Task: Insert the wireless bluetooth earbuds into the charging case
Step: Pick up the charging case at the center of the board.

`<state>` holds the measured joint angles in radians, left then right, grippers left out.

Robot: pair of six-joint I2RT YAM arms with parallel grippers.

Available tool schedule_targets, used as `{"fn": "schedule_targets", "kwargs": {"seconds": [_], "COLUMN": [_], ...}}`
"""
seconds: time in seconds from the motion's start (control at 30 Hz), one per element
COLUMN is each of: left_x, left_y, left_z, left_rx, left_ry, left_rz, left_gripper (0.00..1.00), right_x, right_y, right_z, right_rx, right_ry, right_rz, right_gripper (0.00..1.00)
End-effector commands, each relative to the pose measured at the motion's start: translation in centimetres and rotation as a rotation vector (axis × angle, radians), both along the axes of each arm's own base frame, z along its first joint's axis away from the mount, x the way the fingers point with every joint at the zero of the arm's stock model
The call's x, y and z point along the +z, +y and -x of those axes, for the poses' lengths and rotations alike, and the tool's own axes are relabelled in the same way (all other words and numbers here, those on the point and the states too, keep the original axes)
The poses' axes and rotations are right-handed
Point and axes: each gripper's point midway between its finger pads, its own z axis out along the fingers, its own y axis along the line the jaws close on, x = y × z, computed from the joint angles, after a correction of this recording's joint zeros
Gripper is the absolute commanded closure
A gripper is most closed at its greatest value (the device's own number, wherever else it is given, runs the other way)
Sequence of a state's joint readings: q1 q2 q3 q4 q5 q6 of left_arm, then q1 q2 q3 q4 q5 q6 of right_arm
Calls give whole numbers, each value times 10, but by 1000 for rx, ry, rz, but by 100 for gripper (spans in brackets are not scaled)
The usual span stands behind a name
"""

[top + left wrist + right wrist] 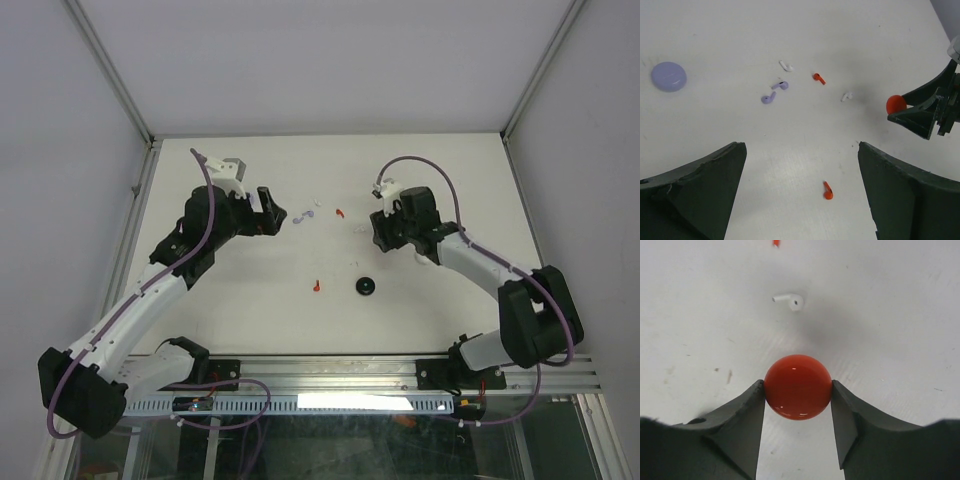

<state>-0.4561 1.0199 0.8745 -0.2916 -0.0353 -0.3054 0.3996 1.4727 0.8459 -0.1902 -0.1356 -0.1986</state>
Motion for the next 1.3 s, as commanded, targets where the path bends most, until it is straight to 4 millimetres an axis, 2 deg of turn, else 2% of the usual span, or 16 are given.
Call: {"fn": "schedule_targets", "kwargs": {"seconds": [0.0,0.3,0.47,0.63,0.93,1.03,1.27], "left_x": [37,41,45,48,37,25,22], "left_y": [-24,-58,-79,-98,-133,-140,-147], "left_z": [1,13,19,26,38,39,44], "left_rx": [-76,-188,-254,-299,-343,-340,-377], "left_ry": [-15,62,77,81,125,171,200], "left_rz": [164,331,409,454,449,453,481], "left_gripper": [3,4,6,12,15,16,21], "right_x": [62,124,153,164,177,181,183], "right_y": [29,72,93,110,130,133,137], "right_z": [-8,19,41,62,80,83,88], "right_rx": [-34,37,112,209,289,300,319], "right_ry": [-204,-382,-474,-520,-572,-587,-591], "right_rz": [-183,-385,-500,-572,-613,-627,-636], "right_gripper": [56,56,56,55,55,55,55]}}
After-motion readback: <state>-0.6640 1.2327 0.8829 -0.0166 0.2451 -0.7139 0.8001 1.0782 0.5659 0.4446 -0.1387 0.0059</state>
